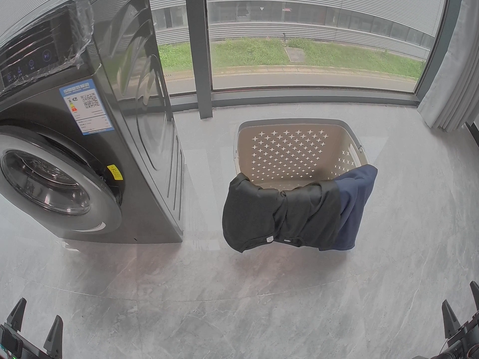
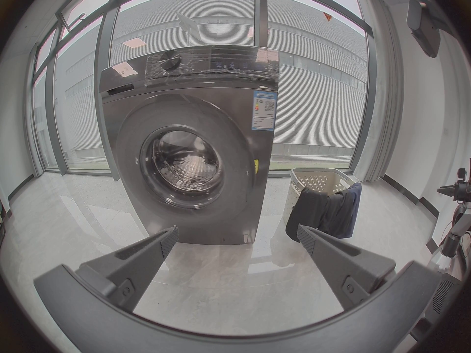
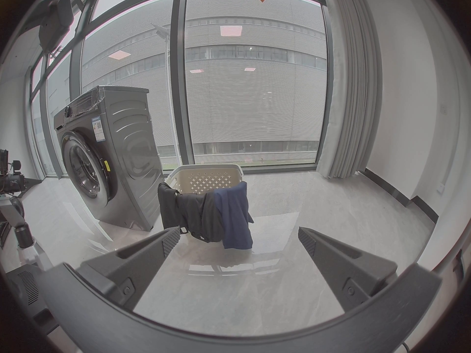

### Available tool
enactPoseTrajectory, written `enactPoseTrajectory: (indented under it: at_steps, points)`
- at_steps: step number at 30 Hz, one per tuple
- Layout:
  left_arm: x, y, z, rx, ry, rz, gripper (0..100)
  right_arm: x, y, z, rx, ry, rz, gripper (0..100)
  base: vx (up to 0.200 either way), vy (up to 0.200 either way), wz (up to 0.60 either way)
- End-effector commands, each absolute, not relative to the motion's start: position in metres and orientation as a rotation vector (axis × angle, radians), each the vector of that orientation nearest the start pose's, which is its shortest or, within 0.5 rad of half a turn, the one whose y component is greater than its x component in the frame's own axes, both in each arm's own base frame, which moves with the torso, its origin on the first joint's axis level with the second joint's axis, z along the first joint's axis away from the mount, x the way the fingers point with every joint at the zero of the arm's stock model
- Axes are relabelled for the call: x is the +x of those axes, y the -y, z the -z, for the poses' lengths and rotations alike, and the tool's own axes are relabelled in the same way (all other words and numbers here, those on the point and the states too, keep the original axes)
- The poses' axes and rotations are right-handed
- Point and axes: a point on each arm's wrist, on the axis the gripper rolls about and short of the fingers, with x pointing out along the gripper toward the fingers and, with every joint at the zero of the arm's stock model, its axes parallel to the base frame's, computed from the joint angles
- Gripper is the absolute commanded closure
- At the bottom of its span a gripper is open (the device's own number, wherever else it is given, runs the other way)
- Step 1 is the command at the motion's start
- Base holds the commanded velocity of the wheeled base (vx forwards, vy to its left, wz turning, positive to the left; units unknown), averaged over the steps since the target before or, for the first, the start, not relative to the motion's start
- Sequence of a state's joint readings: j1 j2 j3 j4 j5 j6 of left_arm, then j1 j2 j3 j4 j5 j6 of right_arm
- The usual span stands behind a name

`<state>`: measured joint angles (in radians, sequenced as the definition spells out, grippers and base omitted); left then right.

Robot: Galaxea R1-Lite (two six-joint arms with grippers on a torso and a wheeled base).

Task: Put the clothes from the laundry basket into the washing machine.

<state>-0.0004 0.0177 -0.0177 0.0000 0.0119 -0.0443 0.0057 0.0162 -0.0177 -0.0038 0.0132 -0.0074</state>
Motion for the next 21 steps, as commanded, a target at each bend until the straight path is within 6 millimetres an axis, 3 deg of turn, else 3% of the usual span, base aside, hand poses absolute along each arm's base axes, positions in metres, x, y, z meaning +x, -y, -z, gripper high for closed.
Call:
enactPoseTrajectory:
  at_steps: [1,3,14,21]
  points:
    - [-0.0223,-0.0003,-0.0761,-0.044,-0.006,-0.012,0,-0.0227,-0.0002,-0.0760,-0.008,0.003,-0.020,0,0.000,0.200,0.00]
    - [-0.0223,-0.0003,-0.0761,-0.044,-0.006,-0.012,0,-0.0227,-0.0002,-0.0760,-0.008,0.003,-0.020,0,0.000,0.200,0.00]
    - [-0.0223,-0.0003,-0.0761,-0.044,-0.006,-0.012,0,-0.0227,-0.0002,-0.0760,-0.008,0.003,-0.021,0,0.000,0.000,0.00]
    - [-0.0223,-0.0003,-0.0761,-0.044,-0.006,-0.012,0,-0.0227,-0.0002,-0.0760,-0.008,0.003,-0.021,0,0.000,0.200,0.00]
